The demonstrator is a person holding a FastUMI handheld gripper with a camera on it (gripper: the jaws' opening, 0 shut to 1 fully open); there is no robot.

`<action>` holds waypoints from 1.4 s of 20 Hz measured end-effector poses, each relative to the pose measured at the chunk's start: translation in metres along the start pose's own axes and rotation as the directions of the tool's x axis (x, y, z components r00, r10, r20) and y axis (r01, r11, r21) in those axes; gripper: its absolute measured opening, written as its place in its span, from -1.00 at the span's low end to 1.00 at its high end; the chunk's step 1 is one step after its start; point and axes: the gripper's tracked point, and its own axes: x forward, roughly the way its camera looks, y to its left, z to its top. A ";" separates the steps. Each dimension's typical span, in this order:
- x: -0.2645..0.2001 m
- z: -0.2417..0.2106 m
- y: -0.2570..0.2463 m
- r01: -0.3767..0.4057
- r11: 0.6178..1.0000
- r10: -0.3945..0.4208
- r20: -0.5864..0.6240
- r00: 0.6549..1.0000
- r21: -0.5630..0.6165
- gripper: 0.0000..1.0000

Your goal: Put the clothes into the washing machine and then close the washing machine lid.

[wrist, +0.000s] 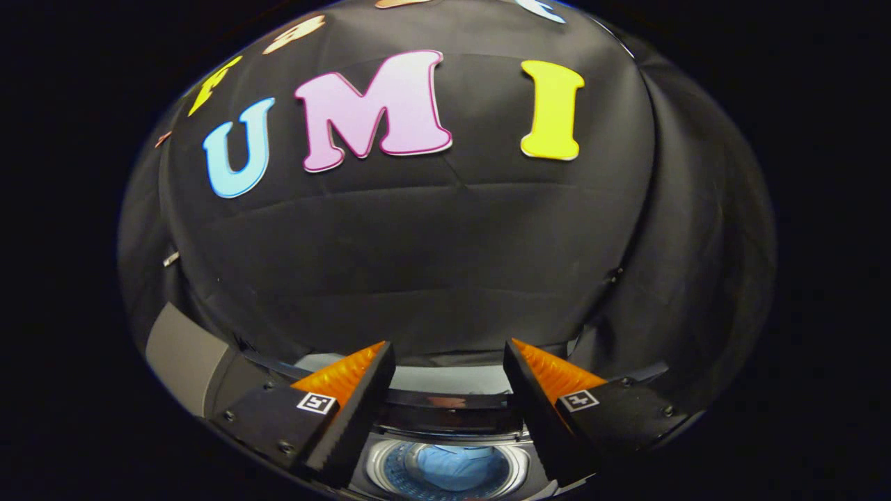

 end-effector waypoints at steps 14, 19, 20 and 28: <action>-0.066 -0.042 0.002 -0.024 1.000 0.024 -0.056 0.998 0.004 1.00; -0.081 -0.062 0.004 -0.021 1.000 0.021 -0.063 0.998 0.003 1.00; -0.084 -0.068 0.004 -0.021 1.000 0.021 -0.069 0.997 0.007 1.00; -0.118 -0.156 0.007 -0.009 0.999 0.000 -0.180 0.984 -0.045 1.00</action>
